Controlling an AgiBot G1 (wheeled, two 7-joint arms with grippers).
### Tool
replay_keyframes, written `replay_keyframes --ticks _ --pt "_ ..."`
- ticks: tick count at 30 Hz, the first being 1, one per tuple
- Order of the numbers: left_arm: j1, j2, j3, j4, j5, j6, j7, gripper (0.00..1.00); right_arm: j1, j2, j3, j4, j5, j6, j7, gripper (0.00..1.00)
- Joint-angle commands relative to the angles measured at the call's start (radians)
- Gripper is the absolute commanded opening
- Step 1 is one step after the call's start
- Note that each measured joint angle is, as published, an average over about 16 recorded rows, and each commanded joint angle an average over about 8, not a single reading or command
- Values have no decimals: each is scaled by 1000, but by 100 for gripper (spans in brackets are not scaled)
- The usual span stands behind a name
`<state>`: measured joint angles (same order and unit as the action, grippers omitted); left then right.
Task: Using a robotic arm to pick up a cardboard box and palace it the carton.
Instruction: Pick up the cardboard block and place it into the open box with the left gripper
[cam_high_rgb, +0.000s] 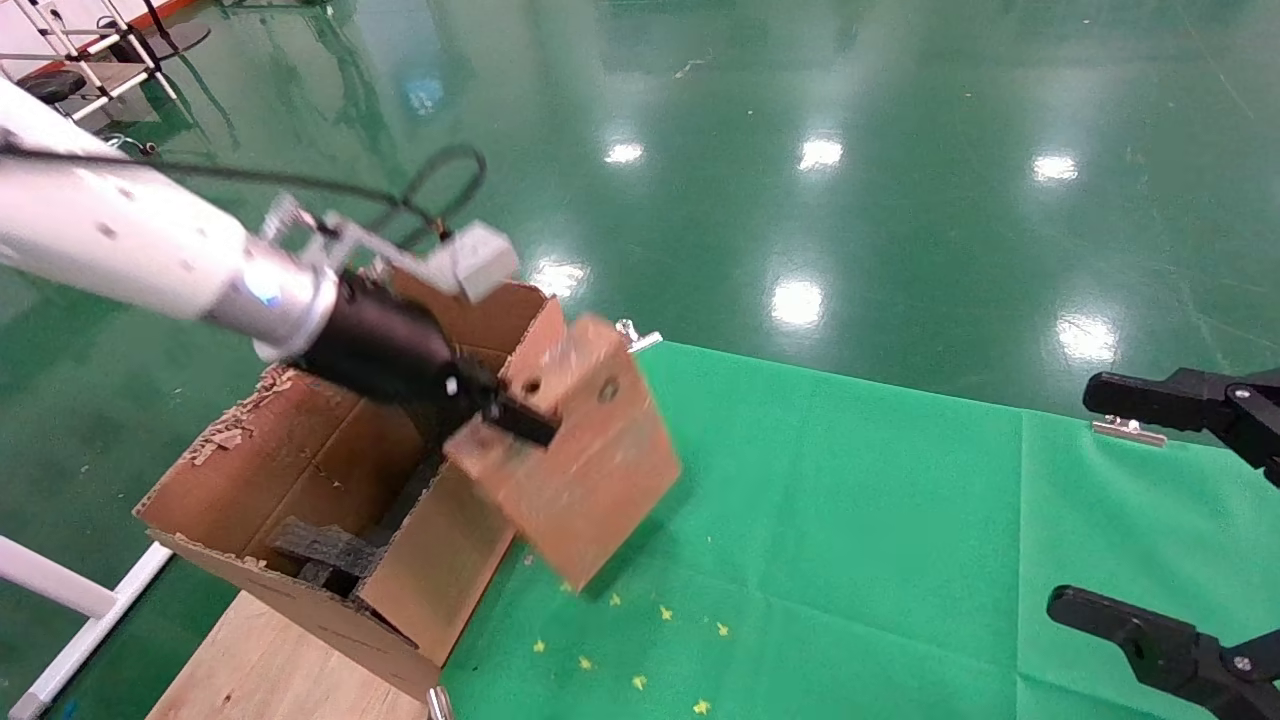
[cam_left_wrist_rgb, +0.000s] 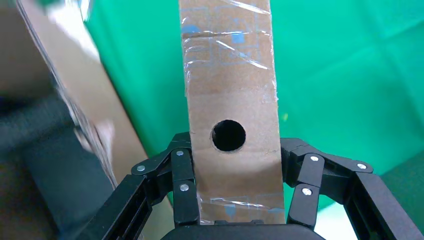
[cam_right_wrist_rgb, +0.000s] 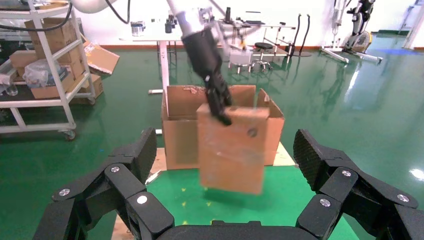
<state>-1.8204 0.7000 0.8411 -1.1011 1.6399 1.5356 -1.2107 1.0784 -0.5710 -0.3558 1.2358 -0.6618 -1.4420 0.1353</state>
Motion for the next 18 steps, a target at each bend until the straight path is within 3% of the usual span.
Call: replay_keyframes --ticks 1,8,18 --pt "-20 -12 -21 0 -27 -9 30 0 0 0 0 0 0 0 0 100" --pt "-162 -66 -88 64 -45 -9 129 0 0 0 0 0 0 0 0 100" --pt "-300 -171 -84 201 81 12 260 0 0 0 0 0 0 0 0 100"
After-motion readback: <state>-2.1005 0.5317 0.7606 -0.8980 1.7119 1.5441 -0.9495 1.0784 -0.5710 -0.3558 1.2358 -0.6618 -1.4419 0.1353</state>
